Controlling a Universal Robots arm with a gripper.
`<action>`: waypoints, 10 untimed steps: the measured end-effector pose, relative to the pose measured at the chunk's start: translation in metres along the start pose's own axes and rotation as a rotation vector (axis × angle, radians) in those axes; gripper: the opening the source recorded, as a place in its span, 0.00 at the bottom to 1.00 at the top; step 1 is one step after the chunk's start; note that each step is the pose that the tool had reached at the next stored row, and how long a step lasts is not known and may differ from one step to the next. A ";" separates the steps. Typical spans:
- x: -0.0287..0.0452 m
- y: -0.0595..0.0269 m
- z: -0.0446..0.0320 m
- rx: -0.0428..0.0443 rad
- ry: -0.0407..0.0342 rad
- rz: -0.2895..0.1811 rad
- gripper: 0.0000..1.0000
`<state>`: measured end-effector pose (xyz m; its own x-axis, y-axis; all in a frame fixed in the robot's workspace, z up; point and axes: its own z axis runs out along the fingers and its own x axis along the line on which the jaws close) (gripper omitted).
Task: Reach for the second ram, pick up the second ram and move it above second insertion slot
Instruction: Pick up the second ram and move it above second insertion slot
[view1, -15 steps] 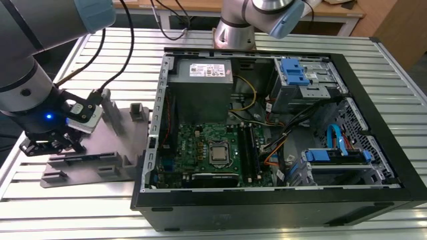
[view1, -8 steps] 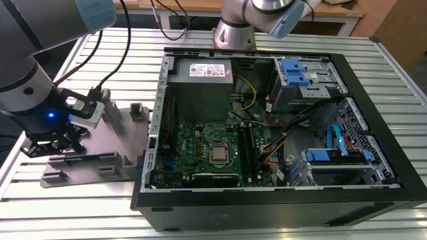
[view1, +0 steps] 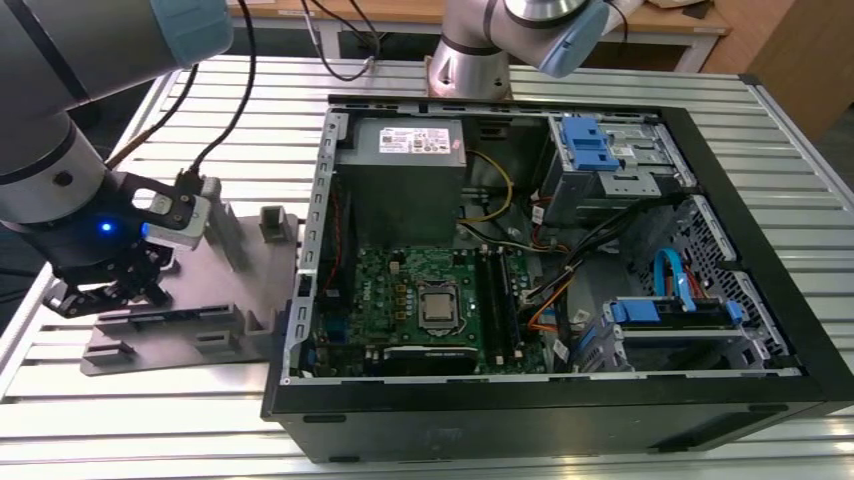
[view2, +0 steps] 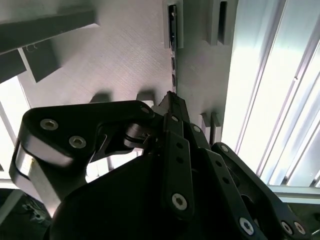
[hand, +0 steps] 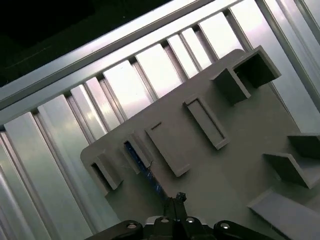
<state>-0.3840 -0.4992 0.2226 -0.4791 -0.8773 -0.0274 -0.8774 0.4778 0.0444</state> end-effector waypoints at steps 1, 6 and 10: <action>0.0000 0.0000 0.0000 -0.0003 0.0006 -0.013 0.07; 0.0000 0.0000 0.0001 -0.0022 0.0037 -0.081 0.07; 0.0000 0.0000 0.0001 -0.0036 0.0060 -0.134 0.07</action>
<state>-0.3841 -0.4992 0.2225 -0.3572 -0.9336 -0.0273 -0.9335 0.3558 0.0443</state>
